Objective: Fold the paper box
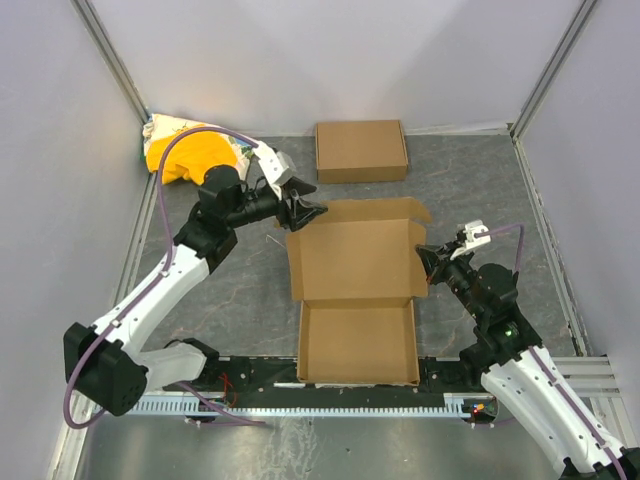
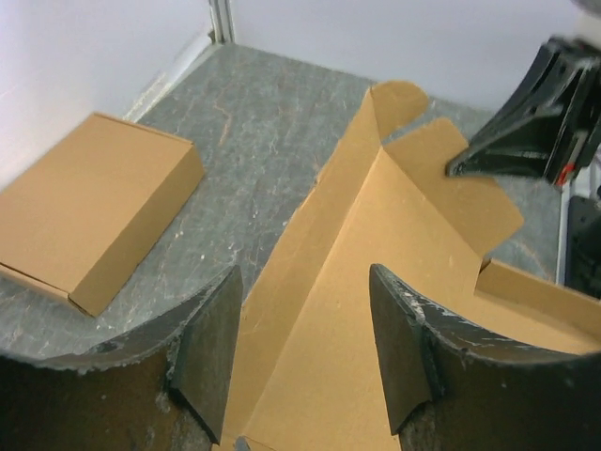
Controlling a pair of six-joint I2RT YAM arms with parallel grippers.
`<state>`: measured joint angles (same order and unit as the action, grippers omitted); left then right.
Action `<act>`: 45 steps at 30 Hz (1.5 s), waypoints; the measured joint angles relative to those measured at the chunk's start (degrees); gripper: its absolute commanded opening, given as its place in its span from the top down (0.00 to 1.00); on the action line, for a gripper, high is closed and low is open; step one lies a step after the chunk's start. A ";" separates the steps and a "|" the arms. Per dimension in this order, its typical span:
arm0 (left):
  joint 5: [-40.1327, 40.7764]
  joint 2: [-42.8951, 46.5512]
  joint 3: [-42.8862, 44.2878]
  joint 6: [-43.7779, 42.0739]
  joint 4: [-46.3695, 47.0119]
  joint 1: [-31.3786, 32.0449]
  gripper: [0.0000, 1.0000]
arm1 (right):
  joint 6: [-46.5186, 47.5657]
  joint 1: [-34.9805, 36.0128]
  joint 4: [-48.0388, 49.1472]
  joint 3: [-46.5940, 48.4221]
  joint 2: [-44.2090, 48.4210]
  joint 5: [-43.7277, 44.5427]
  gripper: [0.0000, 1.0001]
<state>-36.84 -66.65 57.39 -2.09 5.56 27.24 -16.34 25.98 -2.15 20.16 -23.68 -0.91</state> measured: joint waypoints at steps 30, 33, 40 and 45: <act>-6.10 -11.15 5.97 -15.61 -11.85 4.39 0.97 | -0.81 -0.09 -4.87 2.49 -0.72 -5.46 0.47; -4.13 -9.40 5.97 -15.58 -12.85 5.22 0.97 | -1.68 0.02 -9.14 5.14 -1.14 -5.79 0.28; -1.36 -1.53 5.95 -15.54 -13.62 8.00 0.97 | -4.09 0.07 -18.38 11.91 1.84 -2.58 0.35; -1.20 2.69 5.95 -15.76 -13.90 10.99 0.97 | -9.29 0.15 -26.45 14.64 7.56 11.54 0.61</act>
<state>-38.04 -63.96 63.33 -17.85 -8.34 38.24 -25.63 26.13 -28.60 34.81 -16.12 10.63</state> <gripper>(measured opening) 0.047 0.522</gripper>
